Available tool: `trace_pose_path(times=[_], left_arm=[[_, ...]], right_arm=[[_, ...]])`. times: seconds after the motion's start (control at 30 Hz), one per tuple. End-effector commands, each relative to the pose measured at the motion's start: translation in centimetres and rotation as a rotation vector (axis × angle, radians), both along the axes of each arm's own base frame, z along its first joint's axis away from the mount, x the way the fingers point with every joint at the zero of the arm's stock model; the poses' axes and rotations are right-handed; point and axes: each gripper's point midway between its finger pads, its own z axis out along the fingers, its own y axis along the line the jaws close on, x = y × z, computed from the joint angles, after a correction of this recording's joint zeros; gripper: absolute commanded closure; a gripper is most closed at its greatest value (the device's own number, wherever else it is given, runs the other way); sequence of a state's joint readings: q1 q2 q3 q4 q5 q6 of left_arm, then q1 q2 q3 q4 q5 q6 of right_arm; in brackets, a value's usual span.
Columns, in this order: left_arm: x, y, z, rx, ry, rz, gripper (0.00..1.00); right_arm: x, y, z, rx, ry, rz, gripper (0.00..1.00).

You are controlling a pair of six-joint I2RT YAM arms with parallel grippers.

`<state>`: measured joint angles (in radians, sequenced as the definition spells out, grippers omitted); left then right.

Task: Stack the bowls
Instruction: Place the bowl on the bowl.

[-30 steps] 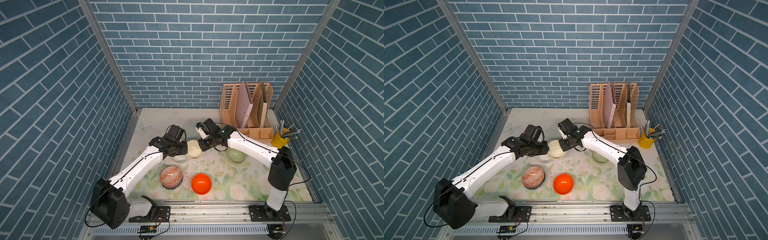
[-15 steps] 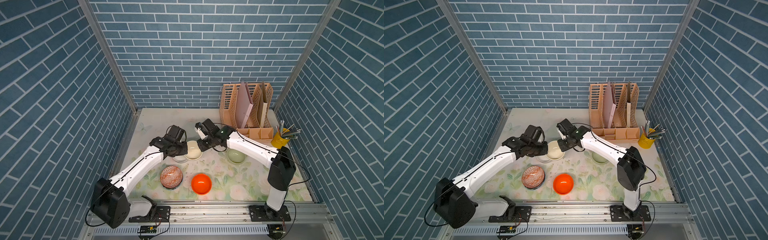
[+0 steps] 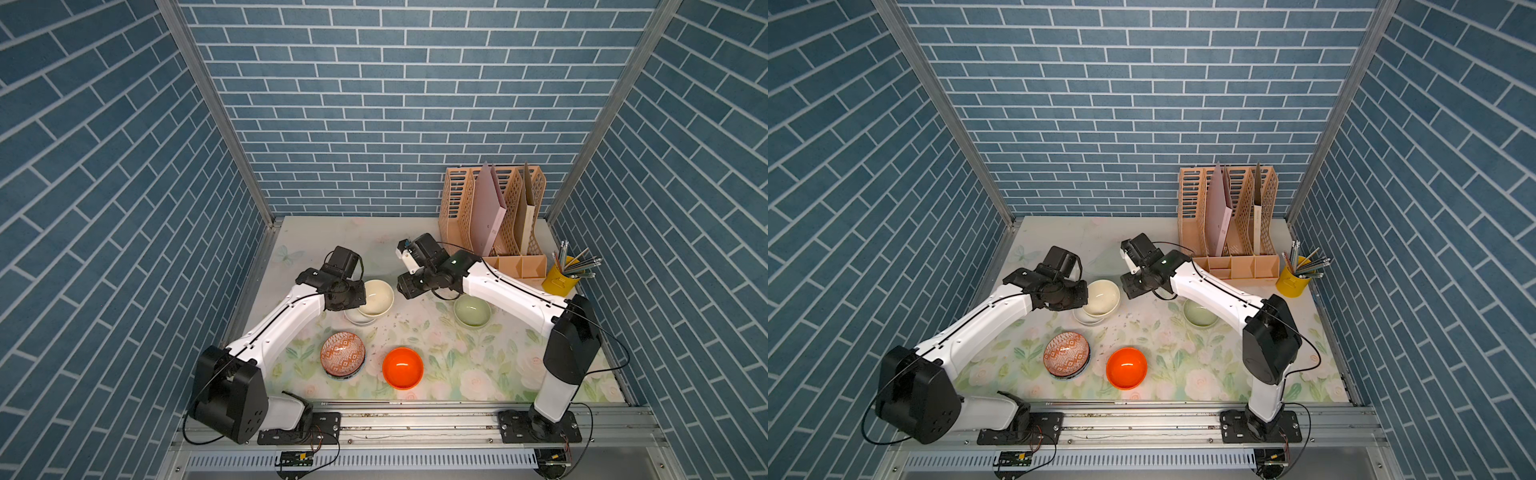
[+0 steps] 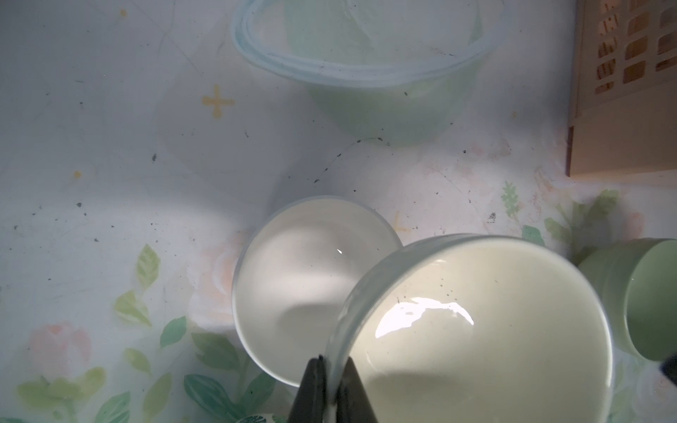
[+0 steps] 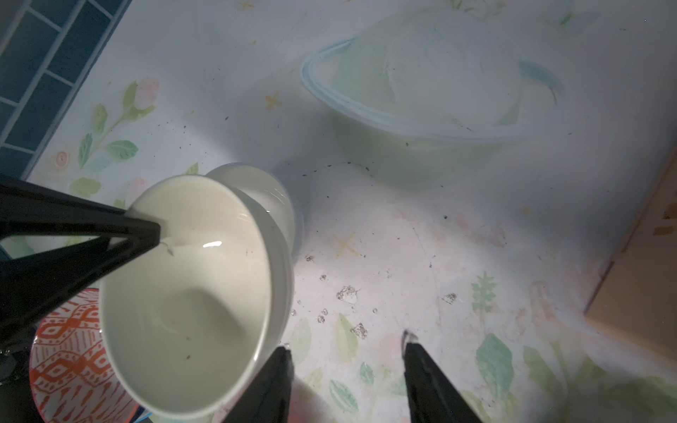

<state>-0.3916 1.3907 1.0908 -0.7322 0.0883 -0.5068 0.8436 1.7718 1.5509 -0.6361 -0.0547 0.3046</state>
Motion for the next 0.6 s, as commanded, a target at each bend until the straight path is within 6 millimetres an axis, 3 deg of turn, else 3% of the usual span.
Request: trace_pose_path(times=[0.0,0.23,0.57], left_arm=[[2.0,0.6,1.6,0.006,-0.05,0.018,1.0],[2.7,1.9,0.0,0.036,-0.009,0.036,1.0],[2.6,2.8,-1.8,0.026,0.017,0.053,1.0]], right_arm=[[0.6,-2.3,2.2,0.023,-0.055,-0.022,0.46],[1.3,-6.3,2.1,0.039,-0.059,-0.091,0.47],[1.5,-9.6,1.1,0.031,-0.053,-0.148,0.49]])
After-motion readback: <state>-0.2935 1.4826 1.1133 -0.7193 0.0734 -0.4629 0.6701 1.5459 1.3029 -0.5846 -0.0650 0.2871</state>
